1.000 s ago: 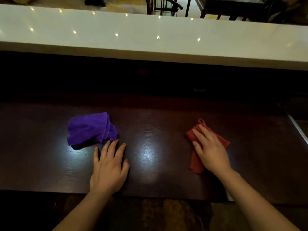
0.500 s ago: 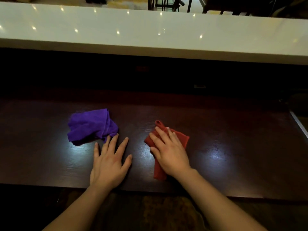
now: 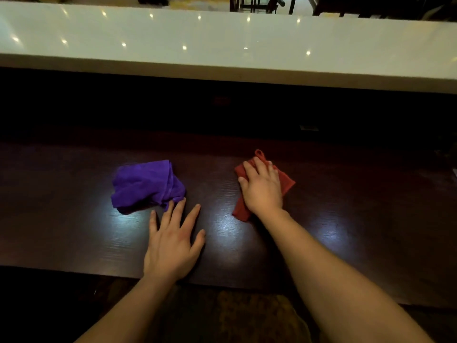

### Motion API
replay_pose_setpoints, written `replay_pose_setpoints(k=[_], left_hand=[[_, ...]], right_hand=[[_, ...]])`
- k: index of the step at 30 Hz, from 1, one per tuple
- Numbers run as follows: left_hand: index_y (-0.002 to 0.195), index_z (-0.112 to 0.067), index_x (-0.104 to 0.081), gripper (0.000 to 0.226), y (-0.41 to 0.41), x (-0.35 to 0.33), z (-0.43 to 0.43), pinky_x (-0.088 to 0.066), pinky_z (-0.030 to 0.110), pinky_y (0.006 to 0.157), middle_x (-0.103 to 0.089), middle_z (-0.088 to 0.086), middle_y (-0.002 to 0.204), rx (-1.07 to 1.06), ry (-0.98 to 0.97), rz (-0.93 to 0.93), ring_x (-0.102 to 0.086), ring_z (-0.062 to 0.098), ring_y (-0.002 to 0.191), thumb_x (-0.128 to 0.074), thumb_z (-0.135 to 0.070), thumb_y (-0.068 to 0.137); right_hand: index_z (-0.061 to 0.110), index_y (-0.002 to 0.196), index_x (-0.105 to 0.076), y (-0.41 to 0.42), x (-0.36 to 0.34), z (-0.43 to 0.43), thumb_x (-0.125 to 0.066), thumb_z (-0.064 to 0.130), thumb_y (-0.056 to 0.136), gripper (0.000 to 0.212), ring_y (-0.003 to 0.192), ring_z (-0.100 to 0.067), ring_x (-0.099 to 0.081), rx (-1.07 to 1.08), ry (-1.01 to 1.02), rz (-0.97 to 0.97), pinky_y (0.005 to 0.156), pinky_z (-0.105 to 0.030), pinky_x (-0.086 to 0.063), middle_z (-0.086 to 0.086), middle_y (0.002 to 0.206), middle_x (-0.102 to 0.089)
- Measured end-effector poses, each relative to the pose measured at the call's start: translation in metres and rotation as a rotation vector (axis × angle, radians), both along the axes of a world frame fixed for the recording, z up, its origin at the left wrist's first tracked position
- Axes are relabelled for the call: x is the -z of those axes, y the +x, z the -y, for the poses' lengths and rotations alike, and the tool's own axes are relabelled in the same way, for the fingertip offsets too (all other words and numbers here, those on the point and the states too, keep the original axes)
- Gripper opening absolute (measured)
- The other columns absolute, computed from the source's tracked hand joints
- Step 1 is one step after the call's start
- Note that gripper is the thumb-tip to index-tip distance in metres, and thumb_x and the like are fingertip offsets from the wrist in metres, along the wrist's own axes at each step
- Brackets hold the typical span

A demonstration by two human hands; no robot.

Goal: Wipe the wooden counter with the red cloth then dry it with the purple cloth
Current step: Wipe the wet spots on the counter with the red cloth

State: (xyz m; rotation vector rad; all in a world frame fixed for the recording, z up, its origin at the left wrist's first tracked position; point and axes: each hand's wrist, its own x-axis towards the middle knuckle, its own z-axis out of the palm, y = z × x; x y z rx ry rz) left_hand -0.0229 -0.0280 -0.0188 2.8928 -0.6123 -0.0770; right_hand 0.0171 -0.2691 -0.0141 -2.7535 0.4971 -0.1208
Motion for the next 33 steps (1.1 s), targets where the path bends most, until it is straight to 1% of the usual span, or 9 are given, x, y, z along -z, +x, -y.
replay_pose_setpoints(k=[5,8,12,15,19,24,29,31,33], left_hand=[[0.144,-0.026,-0.047,0.064,-0.001,-0.004,0.001,-0.012,0.057,0.119,-0.035,0.009,0.158,-0.007,-0.061,-0.003,-0.024,0.028,0.148,-0.032,-0.051,0.087],[0.143,-0.026,-0.049,0.063,-0.001,-0.004,0.0,-0.011,0.054,0.12,-0.036,0.008,0.158,-0.015,-0.075,-0.004,-0.023,0.026,0.149,-0.031,-0.051,0.087],[0.143,-0.027,-0.048,0.062,-0.001,-0.003,-0.001,-0.01,0.054,0.12,-0.036,0.008,0.157,-0.012,-0.087,0.007,-0.024,0.026,0.148,-0.033,-0.05,0.088],[0.144,-0.028,-0.046,0.061,-0.002,-0.003,0.001,-0.009,0.054,0.12,-0.035,0.007,0.158,-0.015,-0.063,0.002,-0.022,0.026,0.149,-0.033,-0.05,0.088],[0.145,-0.029,-0.044,0.063,-0.003,-0.005,0.001,-0.008,0.054,0.12,-0.033,0.006,0.159,-0.02,-0.037,-0.006,-0.02,0.025,0.15,-0.03,-0.052,0.089],[0.145,-0.029,-0.045,0.063,-0.003,-0.008,0.003,-0.008,0.054,0.121,-0.033,0.005,0.159,-0.027,-0.043,-0.019,-0.019,0.023,0.15,-0.03,-0.052,0.088],[0.146,-0.03,-0.043,0.065,-0.003,-0.012,0.002,-0.005,0.05,0.122,-0.031,0.004,0.16,-0.026,-0.056,-0.031,-0.017,0.022,0.15,-0.026,-0.053,0.088],[0.147,-0.03,-0.042,0.066,-0.003,-0.013,0.002,-0.004,0.049,0.122,-0.03,0.004,0.16,-0.034,-0.056,-0.038,-0.017,0.021,0.15,-0.025,-0.054,0.087],[0.147,-0.03,-0.042,0.067,-0.004,-0.013,0.002,-0.004,0.049,0.122,-0.03,0.004,0.16,-0.038,-0.052,-0.04,-0.017,0.021,0.15,-0.025,-0.054,0.086]], right_hand=[[0.027,0.142,-0.042,-0.014,-0.001,-0.067,-0.048,0.037,0.094,0.049,0.145,-0.034,-0.022,-0.407,-0.028,0.031,0.119,-0.046,-0.015,-0.001,0.155,-0.035],[0.028,0.141,-0.043,-0.062,0.001,-0.036,-0.051,0.036,0.094,0.049,0.144,-0.029,-0.027,-0.504,-0.041,0.038,0.119,-0.042,-0.02,0.002,0.153,-0.038],[0.019,0.135,-0.053,-0.127,0.0,0.073,-0.062,0.025,0.091,0.046,0.135,-0.036,-0.041,-0.125,-0.091,0.089,0.116,-0.047,-0.029,-0.006,0.147,-0.047],[0.017,0.135,-0.053,-0.146,0.0,0.136,-0.058,0.027,0.093,0.044,0.135,-0.04,-0.038,0.206,-0.113,0.053,0.113,-0.053,-0.03,-0.012,0.147,-0.046],[0.014,0.139,-0.049,-0.106,-0.001,0.148,-0.052,0.027,0.095,0.046,0.139,-0.043,-0.03,0.344,-0.096,0.038,0.116,-0.051,-0.022,-0.016,0.15,-0.039],[0.019,0.14,-0.047,-0.069,-0.003,0.088,-0.05,0.033,0.096,0.047,0.14,-0.041,-0.028,0.086,-0.104,0.041,0.117,-0.049,-0.019,-0.009,0.152,-0.039],[0.025,0.141,-0.043,-0.099,0.002,0.03,-0.046,0.037,0.095,0.048,0.143,-0.033,-0.027,-0.426,-0.117,0.037,0.119,-0.046,-0.021,-0.002,0.153,-0.038],[0.025,0.14,-0.044,-0.122,0.003,0.057,-0.047,0.036,0.094,0.048,0.142,-0.031,-0.031,-0.476,-0.139,0.06,0.117,-0.045,-0.027,-0.001,0.152,-0.039],[0.021,0.136,-0.051,-0.14,0.004,0.091,-0.054,0.03,0.092,0.045,0.137,-0.033,-0.039,-0.339,-0.134,0.11,0.116,-0.045,-0.029,-0.004,0.148,-0.046]])
